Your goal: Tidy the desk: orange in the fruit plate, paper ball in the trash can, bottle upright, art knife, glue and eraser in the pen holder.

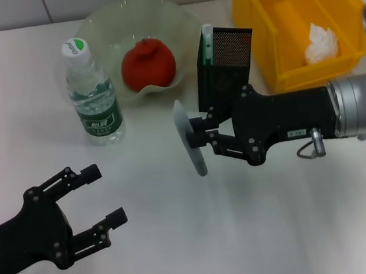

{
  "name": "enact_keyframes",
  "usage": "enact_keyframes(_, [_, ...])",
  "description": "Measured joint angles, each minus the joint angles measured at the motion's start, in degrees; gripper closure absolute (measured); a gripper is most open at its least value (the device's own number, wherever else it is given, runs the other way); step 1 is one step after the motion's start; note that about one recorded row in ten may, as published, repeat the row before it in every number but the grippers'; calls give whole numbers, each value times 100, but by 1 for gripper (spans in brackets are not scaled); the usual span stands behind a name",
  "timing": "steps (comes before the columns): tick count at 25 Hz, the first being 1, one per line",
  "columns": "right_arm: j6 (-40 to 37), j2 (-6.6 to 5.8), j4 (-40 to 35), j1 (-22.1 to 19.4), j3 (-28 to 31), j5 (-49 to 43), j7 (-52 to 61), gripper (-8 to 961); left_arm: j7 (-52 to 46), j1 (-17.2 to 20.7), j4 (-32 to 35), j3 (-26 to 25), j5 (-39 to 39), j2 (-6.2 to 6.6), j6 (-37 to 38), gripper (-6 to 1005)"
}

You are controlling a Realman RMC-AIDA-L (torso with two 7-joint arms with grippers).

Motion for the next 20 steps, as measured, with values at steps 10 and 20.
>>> enact_keyframes(10, [-160,-8,396,-304,-27,618,-743,827,-5,14,-93,-37,-71,-4,-2,198])
enact_keyframes(20, [-173,-11,486,-362,34,664,-446,827,-5,20,-159,-37,-76,-14,32,198])
